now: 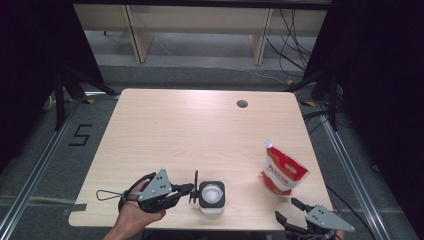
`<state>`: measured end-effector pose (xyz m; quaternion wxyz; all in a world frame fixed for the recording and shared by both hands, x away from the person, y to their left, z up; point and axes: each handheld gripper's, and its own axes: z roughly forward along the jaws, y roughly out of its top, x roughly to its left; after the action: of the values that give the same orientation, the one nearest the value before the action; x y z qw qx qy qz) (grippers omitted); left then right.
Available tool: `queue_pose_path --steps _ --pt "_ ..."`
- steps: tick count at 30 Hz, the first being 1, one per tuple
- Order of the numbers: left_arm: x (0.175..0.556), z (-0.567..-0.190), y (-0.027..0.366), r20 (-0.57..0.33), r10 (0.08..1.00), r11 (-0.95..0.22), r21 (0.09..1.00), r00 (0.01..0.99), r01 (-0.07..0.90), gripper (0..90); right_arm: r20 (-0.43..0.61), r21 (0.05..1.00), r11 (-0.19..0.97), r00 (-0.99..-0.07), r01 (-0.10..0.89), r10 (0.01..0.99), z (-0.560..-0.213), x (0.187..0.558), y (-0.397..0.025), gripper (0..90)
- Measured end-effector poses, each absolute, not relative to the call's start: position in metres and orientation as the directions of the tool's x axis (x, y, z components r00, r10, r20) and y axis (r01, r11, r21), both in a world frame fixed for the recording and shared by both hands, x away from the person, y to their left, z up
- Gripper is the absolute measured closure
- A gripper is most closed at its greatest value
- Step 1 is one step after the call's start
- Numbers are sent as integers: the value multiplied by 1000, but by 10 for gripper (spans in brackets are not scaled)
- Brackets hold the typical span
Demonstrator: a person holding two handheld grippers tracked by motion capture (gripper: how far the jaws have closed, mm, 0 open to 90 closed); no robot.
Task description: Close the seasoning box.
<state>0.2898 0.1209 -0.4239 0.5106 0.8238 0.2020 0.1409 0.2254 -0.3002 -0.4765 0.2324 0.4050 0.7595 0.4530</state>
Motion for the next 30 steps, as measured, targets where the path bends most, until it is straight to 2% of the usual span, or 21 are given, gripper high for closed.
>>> queue_pose_path --steps 17,20,22,26,27,30 --pt "288 -433 98 28 426 -438 881 904 179 879 2 875 272 -566 400 825 -476 225 -300 311" --pt "287 -435 96 22 426 -444 876 904 188 877 28 873 253 -560 418 828 -477 225 -299 311" --pt "287 -437 94 16 421 -445 875 907 192 876 -1 872 279 -568 403 823 -477 226 -301 311" --pt "287 -441 89 18 408 -459 868 913 188 873 36 871 256 -574 420 818 -477 225 -298 311" --pt "287 -441 87 21 407 -466 864 913 189 871 -3 876 279 -573 394 820 -477 226 -300 311" --pt "288 -443 84 22 398 -476 860 917 186 869 -2 876 277 -571 395 821 -477 226 -300 311"
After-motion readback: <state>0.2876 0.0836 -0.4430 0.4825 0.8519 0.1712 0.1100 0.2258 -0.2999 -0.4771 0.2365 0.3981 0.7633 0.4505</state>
